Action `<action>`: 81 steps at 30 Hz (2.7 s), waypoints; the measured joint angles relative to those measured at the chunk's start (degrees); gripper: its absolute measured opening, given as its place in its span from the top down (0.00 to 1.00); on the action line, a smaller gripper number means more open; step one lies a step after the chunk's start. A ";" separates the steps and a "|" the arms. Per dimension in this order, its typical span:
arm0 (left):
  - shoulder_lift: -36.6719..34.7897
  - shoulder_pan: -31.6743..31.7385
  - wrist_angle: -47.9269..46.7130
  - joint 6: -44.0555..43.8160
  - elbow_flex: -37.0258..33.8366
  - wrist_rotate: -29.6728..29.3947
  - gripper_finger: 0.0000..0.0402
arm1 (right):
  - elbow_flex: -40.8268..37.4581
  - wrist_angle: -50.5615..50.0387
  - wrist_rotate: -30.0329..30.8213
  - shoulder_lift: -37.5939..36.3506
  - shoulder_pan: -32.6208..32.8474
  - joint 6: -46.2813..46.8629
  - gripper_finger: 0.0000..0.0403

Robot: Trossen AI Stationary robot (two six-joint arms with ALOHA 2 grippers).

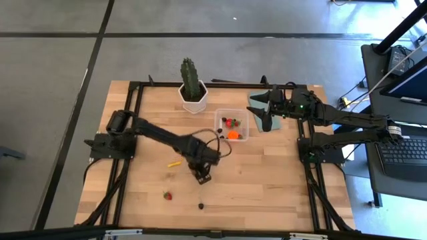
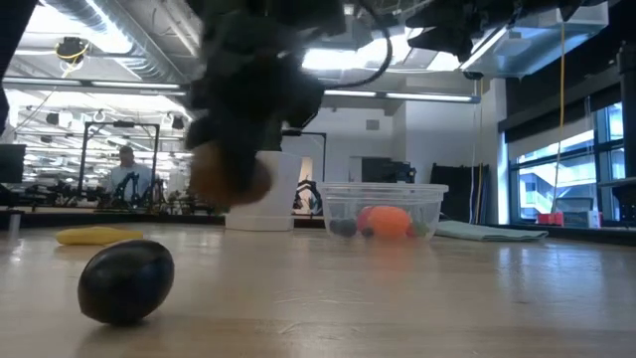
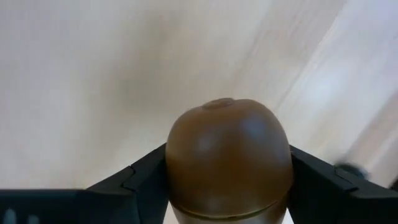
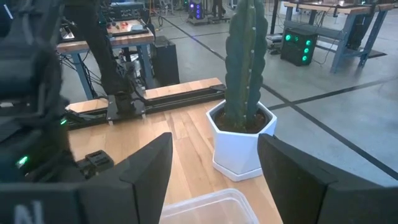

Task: Pick and placing Produce into tupperware
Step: Put the kiwi into the transparent bin, then put the cherry into the transparent bin

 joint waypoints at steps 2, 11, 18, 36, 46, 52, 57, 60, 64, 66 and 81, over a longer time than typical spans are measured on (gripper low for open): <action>-0.36 2.47 1.21 2.85 1.74 -0.21 0.38 | 0.00 0.52 0.00 0.00 0.00 -0.14 0.41; -0.32 14.06 10.20 13.75 7.42 -4.47 0.39 | 0.00 1.05 -0.01 -0.39 0.01 -1.63 0.41; 0.27 21.67 19.40 16.68 8.10 -7.09 0.39 | 0.00 1.16 0.12 -1.23 0.00 -4.63 0.41; 2.55 22.66 23.82 19.76 7.99 -9.43 0.35 | 0.00 1.13 0.18 -1.46 -0.02 -7.52 0.41; 0.10 21.17 15.57 19.82 8.09 -1.26 0.39 | 0.00 1.08 0.15 -1.46 -0.02 -7.35 0.41; -2.52 13.89 -0.55 22.53 8.03 2.45 0.41 | 0.00 1.31 0.18 -1.44 -0.02 -7.61 0.41; -2.51 5.58 -3.83 25.25 8.03 -4.63 0.41 | 0.00 1.71 0.22 -1.44 -0.17 -7.59 0.41; -2.23 2.25 -3.79 25.34 8.06 -10.62 0.41 | 0.00 1.89 0.22 -1.44 -0.33 -7.03 0.41; -2.20 -2.15 -2.78 25.32 8.06 -15.66 0.41 | 0.00 2.29 0.22 -1.44 -0.33 -5.74 0.41; -2.20 -4.64 -2.42 25.31 8.06 -16.62 0.41 | 0.00 2.24 0.22 -1.44 -0.33 -5.71 0.41; -2.20 -16.41 -0.26 17.75 8.06 -21.54 0.42 | 0.00 1.98 0.22 -1.42 -0.31 -2.97 0.41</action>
